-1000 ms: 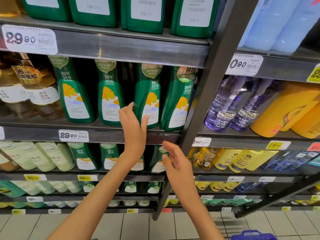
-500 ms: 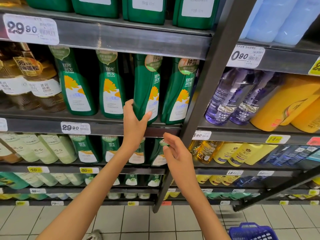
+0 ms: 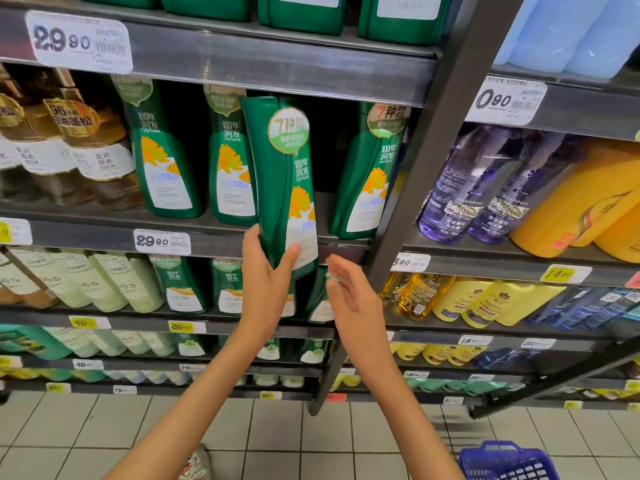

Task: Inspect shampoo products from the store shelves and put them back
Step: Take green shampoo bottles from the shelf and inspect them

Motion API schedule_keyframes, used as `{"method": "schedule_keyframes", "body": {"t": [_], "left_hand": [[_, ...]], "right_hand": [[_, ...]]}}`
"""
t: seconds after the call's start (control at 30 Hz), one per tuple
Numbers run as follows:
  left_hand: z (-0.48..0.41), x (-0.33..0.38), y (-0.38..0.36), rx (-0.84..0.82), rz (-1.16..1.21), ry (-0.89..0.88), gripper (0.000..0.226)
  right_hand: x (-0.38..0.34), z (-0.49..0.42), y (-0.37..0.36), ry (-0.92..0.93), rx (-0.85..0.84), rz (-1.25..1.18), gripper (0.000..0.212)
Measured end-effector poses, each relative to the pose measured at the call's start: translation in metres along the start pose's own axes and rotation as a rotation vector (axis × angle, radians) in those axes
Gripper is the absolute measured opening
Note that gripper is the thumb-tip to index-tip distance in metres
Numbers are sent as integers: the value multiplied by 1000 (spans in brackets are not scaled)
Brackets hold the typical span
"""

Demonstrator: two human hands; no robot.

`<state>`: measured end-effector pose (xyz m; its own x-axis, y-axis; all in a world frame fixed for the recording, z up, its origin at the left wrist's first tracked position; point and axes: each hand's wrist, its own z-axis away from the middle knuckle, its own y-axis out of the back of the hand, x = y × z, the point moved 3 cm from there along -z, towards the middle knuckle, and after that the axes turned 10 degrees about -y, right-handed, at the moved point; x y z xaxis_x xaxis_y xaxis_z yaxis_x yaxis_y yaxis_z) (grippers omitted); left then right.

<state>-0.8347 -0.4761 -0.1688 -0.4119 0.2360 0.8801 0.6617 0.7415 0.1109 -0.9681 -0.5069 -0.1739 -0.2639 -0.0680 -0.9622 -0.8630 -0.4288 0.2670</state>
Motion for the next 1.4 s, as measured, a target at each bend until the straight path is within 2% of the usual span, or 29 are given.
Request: {"method": "schedule_keyframes", "body": {"t": [0.1,0.2,0.27,0.33,0.4,0.53,0.63,0.67,0.73,0.83,0.93,0.97,1.03,1.07,1.17,1.23,1.3,1.4], "left_hand": [[28,6,9,-14,10,44,38],[68,13,23,-28,74,103,35],[89,19,31,-51,140,165,35],[101,22,36,-66,232,240,33],[107,26,39,-91,277,278,31],[110,32,41,-154,284,294,29],[111,24,42,-219,282,368,32],[112,21,43,-253,254,390,33],[113,17,46,-280,30,339,32],[115,15,54,-262,-209,213,48],[125,18,47,-350,-274,178,61],[130,18,42,-363,-309,176,71],[135,19,31,-350,-402,155,91],[136,20,27,-316,-418,141,92],[131,18,34,-216,-227,186,65],[131,17,46,-291,34,310,49],[134,19,55,-370,275,450,47],[137,15,57,-353,421,547,51]], "right_hand": [[4,4,-2,-10,13,-71,36],[14,10,-3,-63,11,-171,50],[19,12,-9,-151,-122,-215,58],[17,9,-16,-254,-318,-375,62],[9,5,-20,-300,-441,-550,64],[0,2,-27,-381,-534,-753,73],[2,4,-26,-380,-521,-742,64],[4,6,-26,-386,-506,-729,58],[9,7,-24,-398,-478,-719,50],[9,8,-26,-341,-442,-639,24],[3,8,-29,-292,-439,-536,28],[2,9,-30,-277,-438,-515,31],[0,10,-32,-249,-422,-470,34],[0,10,-32,-231,-406,-438,34],[1,10,-30,-208,-378,-334,37],[2,9,-24,-238,-414,-342,42],[4,9,-19,-282,-486,-408,53],[3,11,-18,-361,-542,-520,67]]}}
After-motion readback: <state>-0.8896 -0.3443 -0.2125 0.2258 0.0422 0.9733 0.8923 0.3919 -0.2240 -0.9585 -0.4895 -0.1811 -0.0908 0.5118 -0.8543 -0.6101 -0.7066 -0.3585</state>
